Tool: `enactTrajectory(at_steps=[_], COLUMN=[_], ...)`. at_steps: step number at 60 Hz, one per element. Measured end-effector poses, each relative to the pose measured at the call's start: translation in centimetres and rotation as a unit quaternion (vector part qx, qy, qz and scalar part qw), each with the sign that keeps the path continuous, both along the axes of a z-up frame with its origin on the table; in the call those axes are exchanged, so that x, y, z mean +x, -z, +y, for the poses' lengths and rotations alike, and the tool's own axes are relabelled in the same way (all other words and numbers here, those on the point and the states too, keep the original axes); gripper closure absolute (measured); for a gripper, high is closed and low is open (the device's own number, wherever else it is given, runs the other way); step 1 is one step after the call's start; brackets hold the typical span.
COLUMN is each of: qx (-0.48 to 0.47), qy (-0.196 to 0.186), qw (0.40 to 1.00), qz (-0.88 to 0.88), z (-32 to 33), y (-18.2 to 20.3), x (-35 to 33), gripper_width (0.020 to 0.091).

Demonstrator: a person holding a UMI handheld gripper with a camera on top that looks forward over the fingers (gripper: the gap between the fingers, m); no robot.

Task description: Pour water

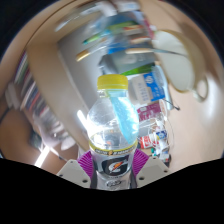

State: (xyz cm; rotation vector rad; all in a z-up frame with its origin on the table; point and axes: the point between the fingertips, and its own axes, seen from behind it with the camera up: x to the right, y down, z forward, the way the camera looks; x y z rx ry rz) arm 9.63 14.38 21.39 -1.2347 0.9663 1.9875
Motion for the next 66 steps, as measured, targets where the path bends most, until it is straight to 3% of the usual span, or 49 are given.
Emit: enactTrajectory(at_steps=[8,17,22,27,31,34,38,43,59,66], qx=[0.150,0.237,0.230,0.191,0.147,0.118,0.100,0.079,0.052,0.059], qy=[0.054,0.230,0.305,0.343,0.347,0.330,0.296,0.268,0.219,0.234], qw=[0.968,0.825,0.729,0.641,0.587,0.561,0.548,0.552,0.541,0.547], qz=[-0.193,-0.458,-0.568,-0.660,-0.716,-0.750,-0.776,-0.786,-0.810,-0.802], z=[-3.4,-4.5,-4.2,-3.1,-1.3,-0.1,1.6,2.1,3.4,3.6], y=[-8.7,-17.0,-18.2,-14.8,-9.9,-5.3,1.0,6.1,14.1,13.8], x=[0.8,10.0,17.0,24.1,28.8,31.4,33.6,34.2,34.8,35.0], gripper_width=[0.0641,0.0636,0.0633,0.0619,0.0612,0.0600,0.0588,0.0580,0.0561,0.0553])
